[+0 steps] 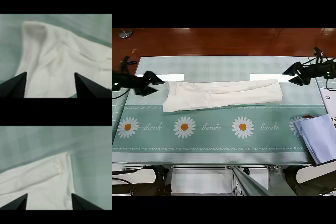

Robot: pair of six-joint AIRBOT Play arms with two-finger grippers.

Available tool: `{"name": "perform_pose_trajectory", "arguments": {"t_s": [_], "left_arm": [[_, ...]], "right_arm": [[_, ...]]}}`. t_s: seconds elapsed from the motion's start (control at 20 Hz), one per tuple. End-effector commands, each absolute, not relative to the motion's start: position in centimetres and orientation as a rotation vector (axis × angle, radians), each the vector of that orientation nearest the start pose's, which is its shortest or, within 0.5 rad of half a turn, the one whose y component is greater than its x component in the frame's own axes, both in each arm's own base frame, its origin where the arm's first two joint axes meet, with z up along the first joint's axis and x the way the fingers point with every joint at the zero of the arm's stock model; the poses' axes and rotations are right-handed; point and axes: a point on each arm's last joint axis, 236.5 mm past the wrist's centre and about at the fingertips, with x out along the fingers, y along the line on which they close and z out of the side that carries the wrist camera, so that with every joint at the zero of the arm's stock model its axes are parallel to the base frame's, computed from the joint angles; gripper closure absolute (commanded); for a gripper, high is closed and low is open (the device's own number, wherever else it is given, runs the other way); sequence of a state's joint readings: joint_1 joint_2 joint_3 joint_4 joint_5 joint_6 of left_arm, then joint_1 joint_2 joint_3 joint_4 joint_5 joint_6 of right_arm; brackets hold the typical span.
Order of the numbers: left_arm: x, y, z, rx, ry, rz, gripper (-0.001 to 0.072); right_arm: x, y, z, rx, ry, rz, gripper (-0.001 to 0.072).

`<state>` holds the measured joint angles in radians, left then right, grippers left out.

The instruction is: Fold the shirts.

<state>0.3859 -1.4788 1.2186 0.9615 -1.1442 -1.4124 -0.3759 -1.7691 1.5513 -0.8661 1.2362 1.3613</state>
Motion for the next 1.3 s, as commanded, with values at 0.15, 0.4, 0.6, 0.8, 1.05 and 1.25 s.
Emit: {"name": "perform_pose_trajectory", "arguments": {"t_s": [0.15, 0.4, 0.6, 0.8, 1.05, 1.25], "left_arm": [[35.7, 6.8, 1.2, -0.601, 0.963, 0.144, 0.0009], [31.8, -3.4, 1.9, -0.589, 0.969, -0.101, 0.0008], [32.1, -9.4, 2.3, -0.6, 0.989, -0.254, 0.0009], [33.7, -13.8, 3.4, -0.515, 0.979, -0.384, 0.0685], [35.8, -22.2, 5.7, -0.422, 0.919, -0.556, 0.0685], [36.3, -30.3, 3.4, -0.377, 0.983, -0.657, 0.0687]], "right_arm": [[43.9, -4.9, -7.7, 0.764, 1.415, 0.183, 0.0092], [45.0, 0.0, -9.8, 0.807, 1.447, 0.287, 0.0092], [45.4, 3.6, -10.1, 0.757, 1.47, 0.346, 0.0155], [46.4, 4.4, -6.3, 0.684, 1.45, 0.414, 0.0682], [42.9, 1.0, -0.3, 0.481, 1.362, 0.322, 0.0682], [36.7, 2.1, 4.1, 0.391, 1.212, 0.305, 0.0682]]}}
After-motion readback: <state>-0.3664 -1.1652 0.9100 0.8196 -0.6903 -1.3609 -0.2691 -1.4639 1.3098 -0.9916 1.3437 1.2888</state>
